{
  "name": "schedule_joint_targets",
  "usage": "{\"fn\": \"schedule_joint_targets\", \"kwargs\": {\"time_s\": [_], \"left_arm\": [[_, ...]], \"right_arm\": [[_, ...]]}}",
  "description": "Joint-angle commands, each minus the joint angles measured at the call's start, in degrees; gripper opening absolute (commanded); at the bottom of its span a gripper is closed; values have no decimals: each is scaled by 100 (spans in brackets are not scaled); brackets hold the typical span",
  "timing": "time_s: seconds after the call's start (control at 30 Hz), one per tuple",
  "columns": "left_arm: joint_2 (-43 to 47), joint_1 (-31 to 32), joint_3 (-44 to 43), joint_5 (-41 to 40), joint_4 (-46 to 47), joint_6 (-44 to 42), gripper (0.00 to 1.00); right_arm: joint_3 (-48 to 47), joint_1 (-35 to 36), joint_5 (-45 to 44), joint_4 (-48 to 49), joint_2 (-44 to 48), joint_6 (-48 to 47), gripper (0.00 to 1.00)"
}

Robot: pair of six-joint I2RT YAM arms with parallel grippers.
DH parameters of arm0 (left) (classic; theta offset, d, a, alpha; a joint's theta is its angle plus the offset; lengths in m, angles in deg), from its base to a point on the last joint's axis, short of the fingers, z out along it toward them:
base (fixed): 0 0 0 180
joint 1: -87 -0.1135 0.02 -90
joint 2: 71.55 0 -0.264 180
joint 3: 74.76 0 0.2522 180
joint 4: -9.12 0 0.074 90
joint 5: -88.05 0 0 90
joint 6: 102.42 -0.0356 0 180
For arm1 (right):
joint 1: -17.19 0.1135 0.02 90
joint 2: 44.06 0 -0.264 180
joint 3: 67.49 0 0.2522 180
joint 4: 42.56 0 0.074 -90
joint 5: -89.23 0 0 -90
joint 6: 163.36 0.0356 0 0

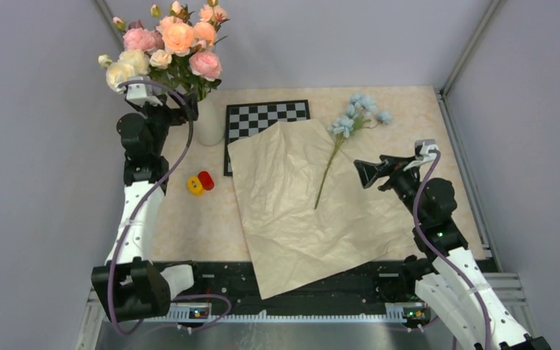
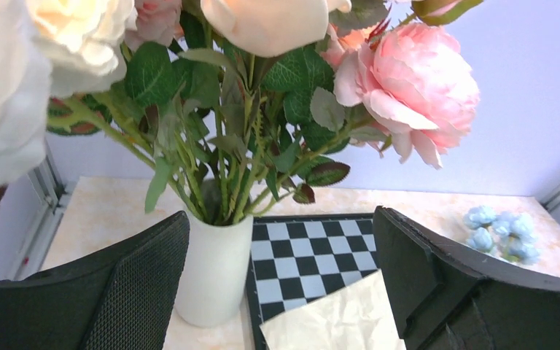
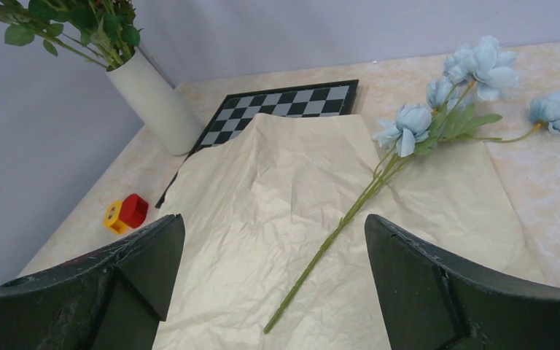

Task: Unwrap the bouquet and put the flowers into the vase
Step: Insert the fake flower into the vase.

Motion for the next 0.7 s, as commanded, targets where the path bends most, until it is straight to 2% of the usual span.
{"fn": "schedule_joint_targets", "kwargs": {"time_s": [0.0,0.17,0.37,0.67], "left_arm": [[483,26,128,120,-762,386,99],[933,98,271,49,-1702,527,99],[1294,620,701,-178,-2523,175,99],[1297,949,742,-120,-3169,-291,99]], "right_arm": [[-139,-70,77,49,-70,46,96],[-296,-62,76,-107,-443,100,94],[-704,-65,-91,-528,-1267,273,87],[-1554,-43,-108,-1123,-2951,870,71]]}}
